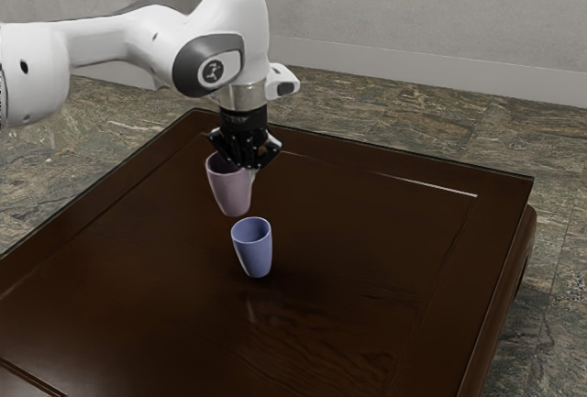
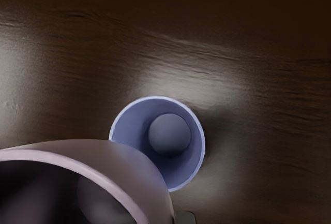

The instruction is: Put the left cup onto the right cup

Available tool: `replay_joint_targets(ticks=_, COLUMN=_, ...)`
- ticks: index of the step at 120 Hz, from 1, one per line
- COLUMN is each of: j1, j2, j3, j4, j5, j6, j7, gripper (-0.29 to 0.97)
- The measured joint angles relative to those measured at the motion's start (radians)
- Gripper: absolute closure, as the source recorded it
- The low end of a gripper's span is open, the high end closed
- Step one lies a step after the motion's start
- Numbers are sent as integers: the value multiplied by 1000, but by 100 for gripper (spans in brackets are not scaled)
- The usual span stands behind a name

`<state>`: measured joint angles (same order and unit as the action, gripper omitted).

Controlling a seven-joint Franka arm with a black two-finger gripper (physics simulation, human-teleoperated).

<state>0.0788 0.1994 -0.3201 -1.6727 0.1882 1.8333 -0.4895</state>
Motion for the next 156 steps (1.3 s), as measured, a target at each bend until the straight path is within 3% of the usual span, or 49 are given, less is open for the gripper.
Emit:
replay_joint_targets(ticks=66, j1=-19, j2=98, j3=-3, j4=80, j5=26, j6=9, j7=-21, gripper=78)
replay_joint_targets(ticks=156, j1=-17, j2=87, j3=12, j4=-42, j5=22, j6=151, j7=-35, gripper=78)
